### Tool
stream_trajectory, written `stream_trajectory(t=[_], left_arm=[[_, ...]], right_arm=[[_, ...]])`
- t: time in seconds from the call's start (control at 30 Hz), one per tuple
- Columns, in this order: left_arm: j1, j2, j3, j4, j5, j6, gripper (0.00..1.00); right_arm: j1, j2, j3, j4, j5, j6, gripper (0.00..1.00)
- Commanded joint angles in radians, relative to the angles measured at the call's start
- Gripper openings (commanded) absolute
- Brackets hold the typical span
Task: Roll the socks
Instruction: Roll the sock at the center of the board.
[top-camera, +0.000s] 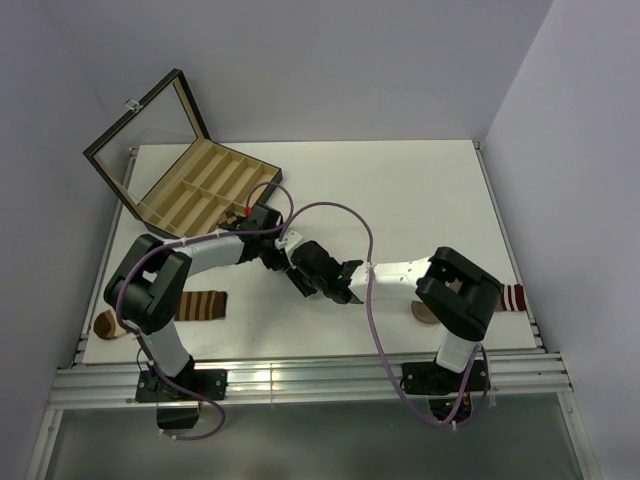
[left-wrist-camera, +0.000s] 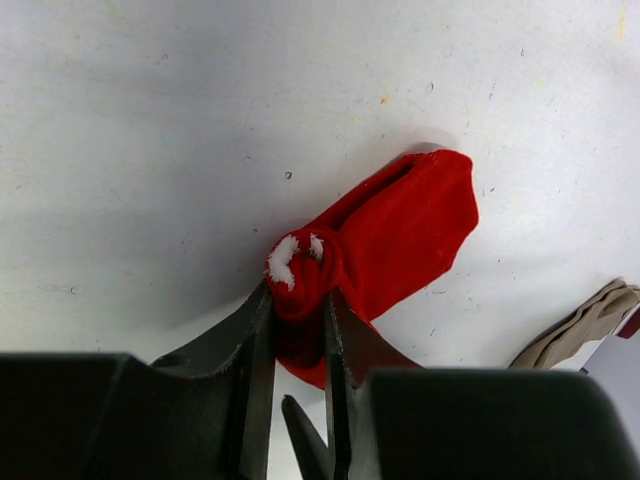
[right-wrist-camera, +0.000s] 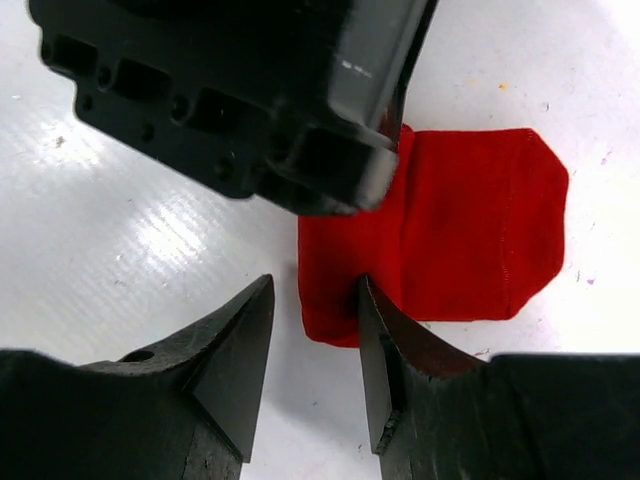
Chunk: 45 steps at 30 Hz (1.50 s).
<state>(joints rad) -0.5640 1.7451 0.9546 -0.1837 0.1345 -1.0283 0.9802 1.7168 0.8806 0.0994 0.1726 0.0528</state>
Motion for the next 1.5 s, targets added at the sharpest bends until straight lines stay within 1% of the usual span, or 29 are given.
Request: stream_trajectory(t=[0.0,0.13,0.2,0.23,0.33,0.37,0.4,0.47,0.5,0.53,0.57,0.6,0.63,0.67,0.7,0.73,0.77,0.8,0.87,0.9,0.97,1.0,1.1,1.13,1.17,1.2,1.27,1.33,1.47], left_arm=[[-0.007,0.036,0.016,-0.065,0.005,0.050,0.01],[-0.007,0.044,0.027,-0.071,0.016,0.059,0.01],[-0.007,0.045,0.033,-0.072,0.019,0.066,0.01],[-0.007,0.047,0.035,-0.074,0.020,0.068,0.01],[-0.007,0.050,0.041,-0.074,0.027,0.079,0.01],[-0.007,0.051,0.042,-0.074,0.030,0.082,0.01],[-0.007,0.050,0.042,-0.074,0.030,0.083,0.04],[-0.007,0.047,0.041,-0.071,0.024,0.083,0.09],[-0.007,0.039,0.039,-0.063,0.011,0.074,0.17],[-0.007,0.031,0.035,-0.057,0.004,0.067,0.23],[-0.007,0.022,0.021,-0.047,-0.001,0.059,0.30],[-0.007,0.002,0.015,-0.024,-0.004,0.045,0.40],[-0.007,-0.007,0.009,-0.016,-0.016,0.037,0.46],[-0.007,-0.016,-0.003,-0.008,-0.022,0.030,0.52],[-0.007,-0.034,-0.008,0.001,-0.029,0.019,0.61],[-0.007,-0.047,-0.013,0.004,-0.045,0.013,0.66],[-0.007,-0.056,-0.023,0.007,-0.052,0.001,0.69],[-0.005,-0.079,-0.033,0.013,-0.058,-0.004,0.73],[-0.004,-0.102,-0.059,0.023,-0.082,-0.025,0.76],[-0.004,-0.130,-0.068,0.029,-0.090,-0.035,0.78],[-0.002,-0.154,-0.100,0.049,-0.105,-0.058,0.79],[-0.001,-0.177,-0.111,0.056,-0.107,-0.065,0.81],[0.000,-0.200,-0.143,0.099,-0.096,-0.081,0.85],[0.000,-0.202,-0.149,0.110,-0.089,-0.085,0.86],[-0.002,-0.200,-0.161,0.127,-0.079,-0.093,0.86],[-0.002,-0.197,-0.166,0.135,-0.061,-0.098,0.86],[-0.008,-0.188,-0.181,0.144,-0.052,-0.108,0.86],[-0.022,-0.182,-0.192,0.153,-0.053,-0.115,0.84],[-0.039,-0.142,-0.203,0.164,-0.049,-0.130,0.75]], right_arm=[[0.014,0.070,0.035,-0.024,0.059,-0.024,0.46],[0.014,0.104,0.038,-0.058,0.085,-0.018,0.45],[0.014,0.128,0.041,-0.075,0.100,-0.016,0.42],[0.014,0.141,0.044,-0.090,0.117,-0.011,0.39],[0.005,0.159,0.054,-0.127,0.108,0.008,0.15],[0.000,0.158,0.055,-0.133,0.097,0.018,0.00],[-0.009,0.153,0.054,-0.145,0.076,0.027,0.00],[-0.027,0.129,0.054,-0.164,-0.042,0.041,0.00],[-0.058,0.118,0.060,-0.185,-0.088,0.060,0.00],[-0.075,0.098,0.064,-0.199,-0.146,0.073,0.00],[-0.095,0.090,0.070,-0.213,-0.251,0.087,0.00],[-0.115,0.084,0.083,-0.225,-0.309,0.110,0.00],[-0.158,0.073,0.090,-0.246,-0.353,0.123,0.00],[-0.179,0.073,0.096,-0.257,-0.451,0.133,0.00],[-0.202,0.075,0.112,-0.277,-0.493,0.151,0.00],[-0.239,0.081,0.119,-0.285,-0.528,0.160,0.00],[-0.256,0.086,0.132,-0.290,-0.606,0.168,0.00],[-0.273,0.098,0.135,-0.291,-0.643,0.186,0.00],[-0.319,0.109,0.132,-0.276,-0.720,0.211,0.00],[-0.333,0.121,0.127,-0.245,-0.801,0.240,0.00],[-0.372,0.141,0.118,-0.218,-0.870,0.272,0.00],[-0.385,0.151,0.110,-0.184,-0.939,0.304,0.00],[-0.429,0.201,0.093,-0.121,-1.016,0.364,0.00],[-0.439,0.220,0.089,-0.104,-1.063,0.381,0.00],[-0.448,0.230,0.080,-0.102,-1.079,0.416,0.00],[-0.465,0.240,0.077,-0.051,-1.087,0.432,0.00],[-0.477,0.257,0.069,-0.040,-1.090,0.453,0.00],[-0.494,0.273,0.061,-0.009,-1.096,0.472,0.00],[-0.508,0.311,0.072,-0.015,-1.093,0.481,0.00]])
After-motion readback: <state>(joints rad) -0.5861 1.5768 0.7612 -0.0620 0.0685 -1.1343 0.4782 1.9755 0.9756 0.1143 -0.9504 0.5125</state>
